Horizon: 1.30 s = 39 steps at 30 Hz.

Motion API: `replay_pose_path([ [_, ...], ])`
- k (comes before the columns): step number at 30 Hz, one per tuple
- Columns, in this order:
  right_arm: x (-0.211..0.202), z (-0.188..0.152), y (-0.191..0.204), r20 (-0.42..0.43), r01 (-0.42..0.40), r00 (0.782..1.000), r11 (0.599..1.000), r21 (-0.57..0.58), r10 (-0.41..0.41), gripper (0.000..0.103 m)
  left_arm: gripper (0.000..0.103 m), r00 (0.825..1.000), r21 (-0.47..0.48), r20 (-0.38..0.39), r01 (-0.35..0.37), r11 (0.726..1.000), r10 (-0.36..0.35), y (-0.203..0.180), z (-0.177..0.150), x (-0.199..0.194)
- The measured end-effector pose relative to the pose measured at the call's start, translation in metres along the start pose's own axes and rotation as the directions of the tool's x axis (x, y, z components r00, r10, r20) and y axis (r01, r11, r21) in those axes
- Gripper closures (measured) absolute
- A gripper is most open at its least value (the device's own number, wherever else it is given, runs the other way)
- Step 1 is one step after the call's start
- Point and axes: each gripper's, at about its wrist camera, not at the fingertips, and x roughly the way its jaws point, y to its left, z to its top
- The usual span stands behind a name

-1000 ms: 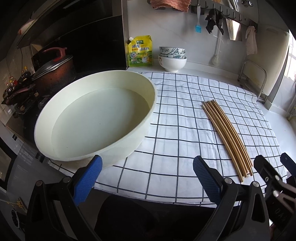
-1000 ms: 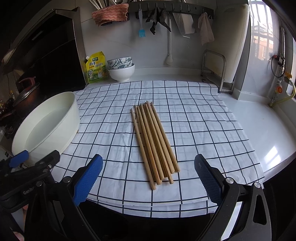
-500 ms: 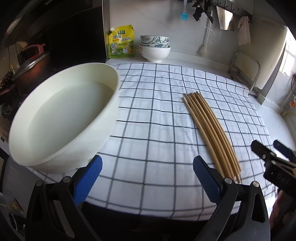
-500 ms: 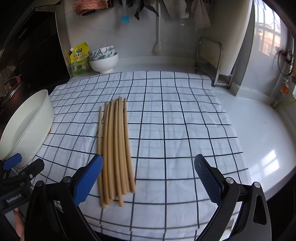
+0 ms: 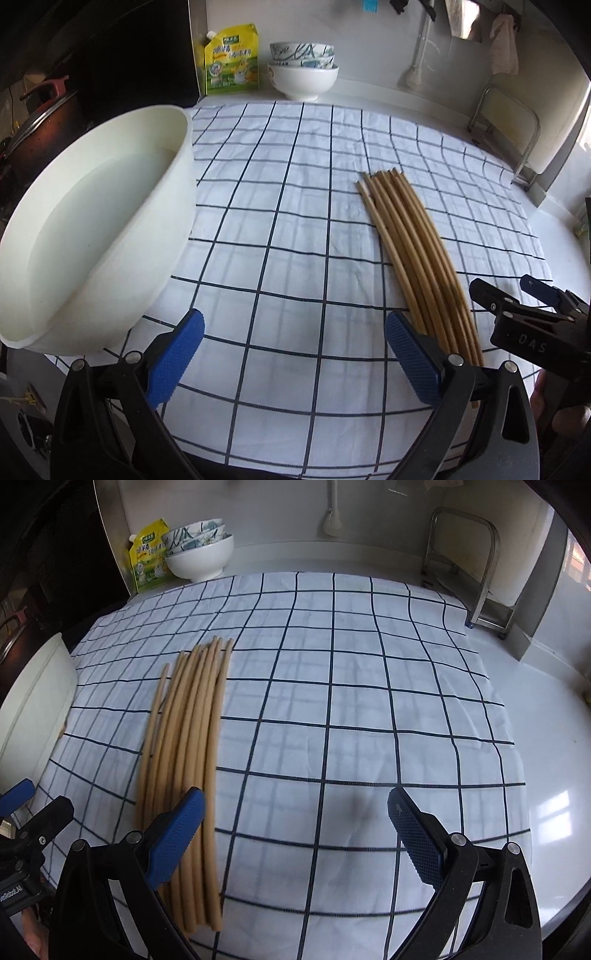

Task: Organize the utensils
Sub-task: 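Push one wooden chopstick apart from the bundle with the right gripper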

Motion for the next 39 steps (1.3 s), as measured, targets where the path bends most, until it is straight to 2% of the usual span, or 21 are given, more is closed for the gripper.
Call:
replay_pose_path([
  [5, 0.009, 0.003, 0.004, -0.022, -0.019, 1.000, 0.999, -0.030, 0.018, 0.008, 0.006, 1.000, -0.021, -0.019, 0.006, 1.000, -0.006, -0.003, 0.002, 0.009],
  [11, 0.013, 0.004, 0.006, -0.043, -0.018, 0.999, 0.998, -0.061, 0.015, 0.008, 0.006, 1.000, -0.035, 0.006, -0.008, 0.999, 0.009, -0.007, 0.005, 0.009],
  [13, 0.014, 0.001, 0.006, -0.045, 0.011, 0.999, 0.997, -0.080, -0.015, 0.008, 0.006, 1.000, -0.038, 0.000, -0.002, 0.999, 0.002, -0.007, 0.006, 0.011],
  [18, 0.015, 0.001, -0.001, -0.032, 0.008, 0.999, 0.998, -0.069, -0.011, 0.008, 0.006, 0.999, -0.088, -0.020, 0.034, 0.996, -0.036, -0.009, 0.006, 0.018],
  [32, 0.010, -0.002, -0.027, -0.015, 0.005, 1.000, 0.998, -0.056, -0.006, 0.008, 0.006, 0.999, -0.049, -0.031, 0.026, 0.998, -0.027, -0.031, 0.003, 0.027],
  [39, 0.010, -0.001, -0.029, -0.018, 0.011, 1.000, 0.998, -0.054, -0.012, 0.008, 0.006, 0.999, -0.004, -0.048, -0.003, 1.000, 0.003, -0.042, 0.002, 0.033],
])
